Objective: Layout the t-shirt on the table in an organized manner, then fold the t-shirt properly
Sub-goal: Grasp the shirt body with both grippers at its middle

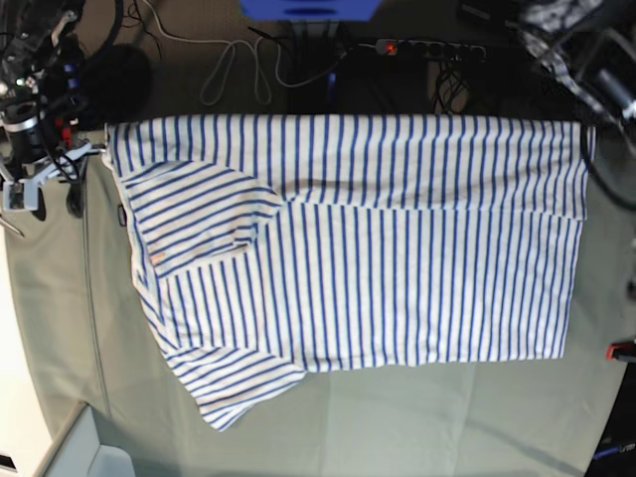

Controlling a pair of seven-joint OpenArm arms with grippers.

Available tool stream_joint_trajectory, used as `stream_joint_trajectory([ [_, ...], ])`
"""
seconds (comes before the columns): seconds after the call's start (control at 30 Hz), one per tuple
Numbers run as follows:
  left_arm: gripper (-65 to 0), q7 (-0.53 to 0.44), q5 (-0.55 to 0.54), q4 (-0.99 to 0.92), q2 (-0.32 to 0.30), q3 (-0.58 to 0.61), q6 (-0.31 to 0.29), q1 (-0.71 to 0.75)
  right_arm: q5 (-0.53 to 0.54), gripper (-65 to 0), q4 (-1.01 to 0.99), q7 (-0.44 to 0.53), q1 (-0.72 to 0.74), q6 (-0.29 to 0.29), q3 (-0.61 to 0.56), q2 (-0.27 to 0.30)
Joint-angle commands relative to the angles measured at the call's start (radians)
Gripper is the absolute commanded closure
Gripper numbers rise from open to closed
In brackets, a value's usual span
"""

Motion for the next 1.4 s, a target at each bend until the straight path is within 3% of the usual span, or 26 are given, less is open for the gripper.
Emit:
stream_joint_trajectory([
  [0.0,-50.0,-0.044,0.025,-0.027,-0.024,0.07,-0.014,-0.071,0.014,-36.5,0.004,0.022,0.004,-0.005,0.005,0.005],
  [0.13,-50.0,-0.299,0.229,-0.252,-0.048,0.337,-0.016,-0.197,0.013,-36.5,-0.014,0.022,0.013,-0.005,0.009,0.005],
  [0.23,-50.1,-0.531,0.313,-0.461,-0.054,0.506,-0.016,-0.29,0.013,-36.5,-0.016,0.022,0.01,-0.005,0.012,0.009],
  [0.43,-50.1,-0.868,0.341,-0.915,-0.067,0.707,-0.016,-0.442,0.013,-36.5,-0.016,0.022,0.005,-0.005,0.016,0.005],
  [0.57,-50.1,-1.026,0.346,-0.998,-0.062,0.79,-0.016,-0.442,0.013,-36.5,-0.016,0.022,-0.001,-0.005,0.042,0.003],
  [0.7,-49.9,-1.068,0.339,-1.002,-0.059,0.87,-0.016,-0.421,0.013,-36.5,-0.018,0.022,0.001,-0.005,0.042,0.003],
  [1.2,-49.3,-1.072,0.338,-0.998,-0.031,0.87,-0.016,-0.306,0.014,-36.4,-0.018,0.022,0.004,-0.005,0.034,0.006],
  [1.27,-46.5,-1.072,0.338,-0.998,-0.03,0.871,-0.016,-0.301,0.014,-36.4,-0.018,0.022,0.018,-0.005,0.034,0.009],
  [1.37,-36.2,-1.072,0.338,-0.996,-0.03,0.871,-0.016,-0.301,0.014,-36.4,-0.039,0.022,0.068,-0.005,0.032,0.009],
])
